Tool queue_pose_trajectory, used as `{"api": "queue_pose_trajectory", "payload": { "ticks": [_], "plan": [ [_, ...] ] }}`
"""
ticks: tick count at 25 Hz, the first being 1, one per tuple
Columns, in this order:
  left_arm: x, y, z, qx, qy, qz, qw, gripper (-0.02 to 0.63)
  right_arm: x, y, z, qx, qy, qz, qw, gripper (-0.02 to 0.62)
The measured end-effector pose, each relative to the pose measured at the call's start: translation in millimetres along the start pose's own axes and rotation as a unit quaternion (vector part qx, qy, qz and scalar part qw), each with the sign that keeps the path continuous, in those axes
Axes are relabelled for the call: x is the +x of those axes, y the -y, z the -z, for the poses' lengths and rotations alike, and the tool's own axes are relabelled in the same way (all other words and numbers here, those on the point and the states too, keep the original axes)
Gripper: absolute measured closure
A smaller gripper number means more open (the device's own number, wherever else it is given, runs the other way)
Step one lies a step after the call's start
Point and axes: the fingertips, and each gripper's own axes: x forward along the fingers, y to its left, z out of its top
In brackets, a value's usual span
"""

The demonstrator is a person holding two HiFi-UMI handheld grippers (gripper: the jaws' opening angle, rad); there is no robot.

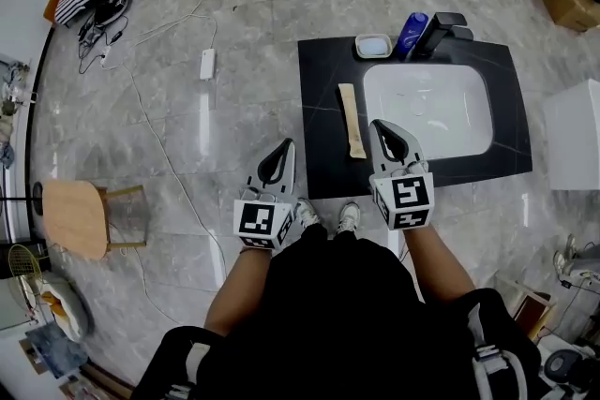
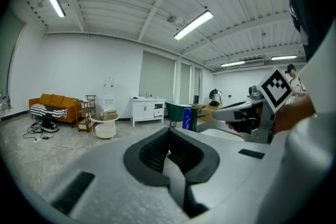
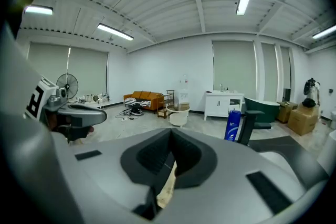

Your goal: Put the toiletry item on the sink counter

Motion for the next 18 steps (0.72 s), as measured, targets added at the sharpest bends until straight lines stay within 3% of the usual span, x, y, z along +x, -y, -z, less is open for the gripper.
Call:
{"api": "queue_pose_trajectory", "payload": {
  "ticks": [7,18],
  "plan": [
    [-0.3,-4.2,-14.8,0.009,0.013,-0.003,0.9999,0.595,-18.0,-3.7,-23.4,-0.025,0.042,0.004,0.999,0.592],
    [-10.7,-11.7,-24.4,0.011,0.026,-0.016,0.9995,0.595,-33.8,-11.1,-56.0,-0.003,0.076,0.006,0.997,0.592]
  ]
}}
